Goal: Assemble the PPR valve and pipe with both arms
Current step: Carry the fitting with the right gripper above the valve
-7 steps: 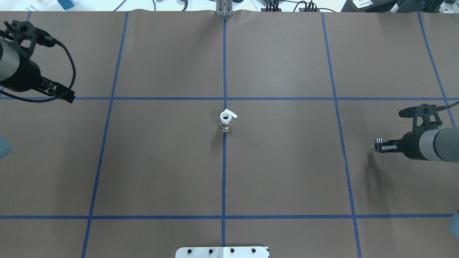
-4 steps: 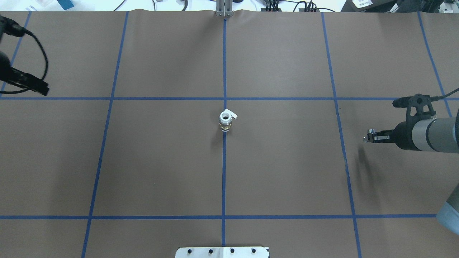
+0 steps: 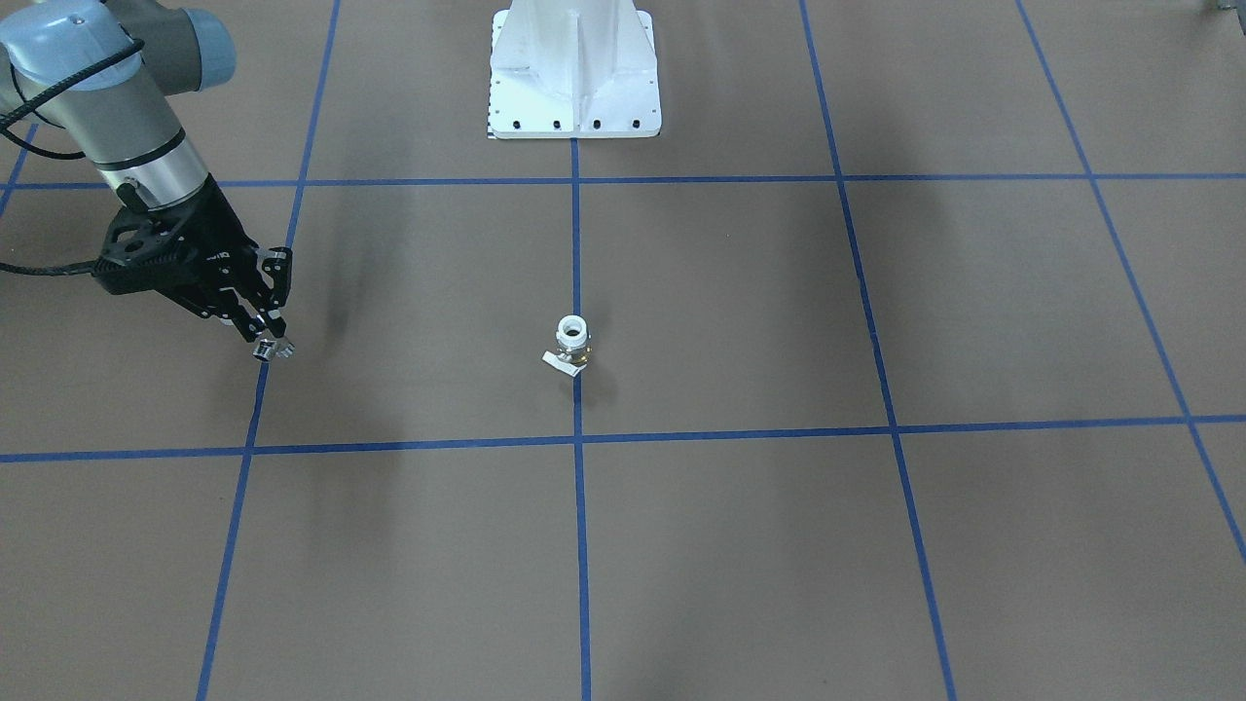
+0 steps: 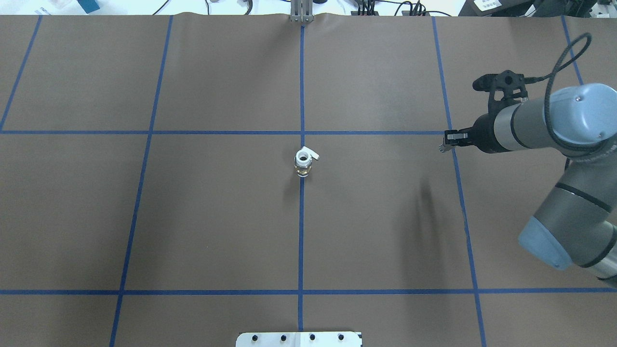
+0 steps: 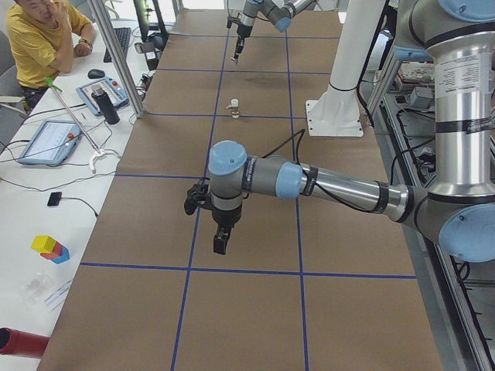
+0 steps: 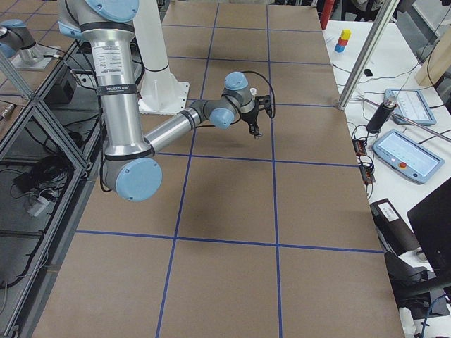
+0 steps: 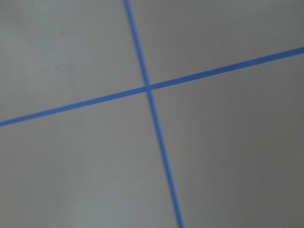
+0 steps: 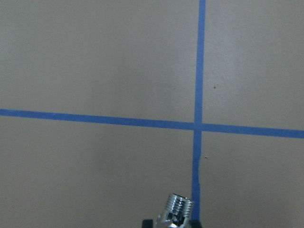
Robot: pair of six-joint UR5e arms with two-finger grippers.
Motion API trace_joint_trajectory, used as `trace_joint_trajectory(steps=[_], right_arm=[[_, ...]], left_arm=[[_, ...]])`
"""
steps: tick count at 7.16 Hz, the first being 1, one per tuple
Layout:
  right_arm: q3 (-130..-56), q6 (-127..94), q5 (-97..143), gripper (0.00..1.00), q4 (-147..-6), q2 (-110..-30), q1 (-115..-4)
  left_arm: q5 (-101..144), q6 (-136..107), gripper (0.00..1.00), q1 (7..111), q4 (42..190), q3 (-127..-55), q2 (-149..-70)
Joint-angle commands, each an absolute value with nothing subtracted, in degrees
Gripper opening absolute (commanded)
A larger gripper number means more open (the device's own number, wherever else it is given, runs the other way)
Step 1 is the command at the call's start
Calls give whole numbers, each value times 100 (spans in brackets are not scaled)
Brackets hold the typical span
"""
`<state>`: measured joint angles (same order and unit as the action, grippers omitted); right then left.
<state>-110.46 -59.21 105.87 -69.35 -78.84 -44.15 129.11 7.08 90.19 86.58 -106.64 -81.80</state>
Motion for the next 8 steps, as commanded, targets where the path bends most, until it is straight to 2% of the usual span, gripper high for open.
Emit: trace_joint_trajectory(steps=[1, 4, 6, 8], right_arm=[[-11065, -6387, 10591, 0, -8412, -6650, -4395], [-10891, -7275, 9970, 0, -8929, -5689, -3729], [-10443, -7664, 9529, 0, -9113, -5118, -3315], [-10197, -7664, 9527, 0, -10393, -4275, -3121]], left_arm=[[13789, 1669, 100, 9404, 8981, -10011, -7946], [13772, 1670, 100, 9396, 8982, -9975, -7963], [13781, 1670, 100, 9387, 8982, -9976, -7963], [13816, 1670, 100, 9396, 8982, -10002, -7919]])
